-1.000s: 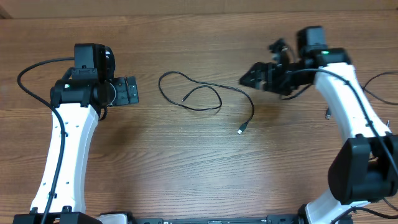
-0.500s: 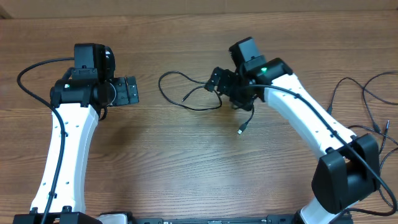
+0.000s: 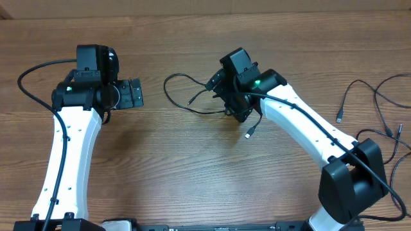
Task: Untangle cables
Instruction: 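Move the right gripper back to the center cable and grasp it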
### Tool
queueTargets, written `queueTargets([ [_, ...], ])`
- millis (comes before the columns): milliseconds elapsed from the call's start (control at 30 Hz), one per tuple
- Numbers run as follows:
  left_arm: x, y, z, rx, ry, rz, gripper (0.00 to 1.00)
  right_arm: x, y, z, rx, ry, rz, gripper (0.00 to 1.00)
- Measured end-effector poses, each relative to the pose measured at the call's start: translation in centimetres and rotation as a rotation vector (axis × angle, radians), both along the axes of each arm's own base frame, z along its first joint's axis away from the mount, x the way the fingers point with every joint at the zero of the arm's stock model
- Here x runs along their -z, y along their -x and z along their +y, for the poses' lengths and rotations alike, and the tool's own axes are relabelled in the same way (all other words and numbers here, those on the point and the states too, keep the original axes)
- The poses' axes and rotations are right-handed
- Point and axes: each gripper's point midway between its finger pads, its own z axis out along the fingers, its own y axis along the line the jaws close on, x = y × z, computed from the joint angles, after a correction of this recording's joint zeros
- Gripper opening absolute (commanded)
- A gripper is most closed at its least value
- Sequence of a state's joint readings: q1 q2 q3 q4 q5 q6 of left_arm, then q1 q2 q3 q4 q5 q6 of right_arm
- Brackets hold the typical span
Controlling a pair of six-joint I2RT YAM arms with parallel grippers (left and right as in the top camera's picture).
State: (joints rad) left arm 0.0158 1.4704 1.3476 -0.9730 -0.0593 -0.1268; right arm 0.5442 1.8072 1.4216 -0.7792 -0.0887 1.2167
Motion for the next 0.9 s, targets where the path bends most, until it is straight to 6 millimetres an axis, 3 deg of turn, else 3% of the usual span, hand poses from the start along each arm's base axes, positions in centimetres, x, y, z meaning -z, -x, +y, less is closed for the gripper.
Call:
queueTargets([
  [200, 0.0, 0.0, 0.0, 0.001, 0.000, 0.000, 1.00, 2.2, -0.2, 0.2, 0.023, -0.029, -0.021, 1.00],
  [567, 0.0, 0.0, 0.0, 0.000, 0.000, 0.000, 0.99, 3.3, -0.8, 2.5, -0.002, -0.085, -0.095, 1.00],
  [800, 0.0, 0.0, 0.0, 0.000, 0.000, 0.000, 1.00, 6.7, -0.9, 3.0, -0.010, -0.057, -0.058, 1.00],
  [900, 0.0, 0.0, 0.0, 0.000, 0.000, 0.000, 1.00, 7.8, -1.2, 2.9, -0.003, -0.041, -0.053, 0.89],
])
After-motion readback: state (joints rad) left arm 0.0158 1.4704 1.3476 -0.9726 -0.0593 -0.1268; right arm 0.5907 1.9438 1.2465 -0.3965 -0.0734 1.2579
